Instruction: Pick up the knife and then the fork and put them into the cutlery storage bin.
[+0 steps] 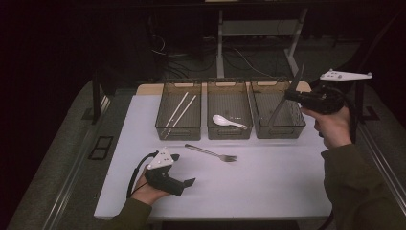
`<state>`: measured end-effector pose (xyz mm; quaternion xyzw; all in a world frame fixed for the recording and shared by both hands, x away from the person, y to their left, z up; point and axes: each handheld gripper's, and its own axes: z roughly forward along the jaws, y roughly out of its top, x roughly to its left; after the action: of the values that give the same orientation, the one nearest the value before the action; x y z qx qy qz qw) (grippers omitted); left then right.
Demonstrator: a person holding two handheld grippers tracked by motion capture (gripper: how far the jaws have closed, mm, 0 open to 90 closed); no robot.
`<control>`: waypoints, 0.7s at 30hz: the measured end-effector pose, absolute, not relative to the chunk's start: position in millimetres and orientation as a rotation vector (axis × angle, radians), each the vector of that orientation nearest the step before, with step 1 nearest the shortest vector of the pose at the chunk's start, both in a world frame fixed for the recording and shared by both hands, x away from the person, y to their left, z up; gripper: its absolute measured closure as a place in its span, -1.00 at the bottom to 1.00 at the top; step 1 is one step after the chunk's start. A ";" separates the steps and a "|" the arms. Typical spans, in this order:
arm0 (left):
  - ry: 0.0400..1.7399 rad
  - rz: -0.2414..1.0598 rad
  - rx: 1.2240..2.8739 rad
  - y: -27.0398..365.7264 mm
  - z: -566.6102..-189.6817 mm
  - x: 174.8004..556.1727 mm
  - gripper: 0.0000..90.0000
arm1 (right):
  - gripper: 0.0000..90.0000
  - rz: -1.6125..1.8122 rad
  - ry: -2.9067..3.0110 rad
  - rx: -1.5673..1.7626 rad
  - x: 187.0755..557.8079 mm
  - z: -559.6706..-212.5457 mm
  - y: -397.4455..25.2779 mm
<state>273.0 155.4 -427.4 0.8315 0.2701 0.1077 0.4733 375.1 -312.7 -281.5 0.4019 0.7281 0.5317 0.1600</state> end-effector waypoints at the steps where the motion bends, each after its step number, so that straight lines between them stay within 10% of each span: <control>1: 0.659 0.265 2.036 155.4 -427.4 273.1 -1.00 | 0.97 1.509 2.075 1.156 377.3 -279.0 -314.4; 21: 0.657 0.258 2.036 155.1 -427.0 272.4 -1.00 | 0.97 1.178 2.103 1.319 426.1 -297.0 -345.6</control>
<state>272.4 155.1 -427.0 0.8321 0.2686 0.1053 0.4737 426.1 -345.6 -297.0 0.4706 0.7507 0.4204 0.1956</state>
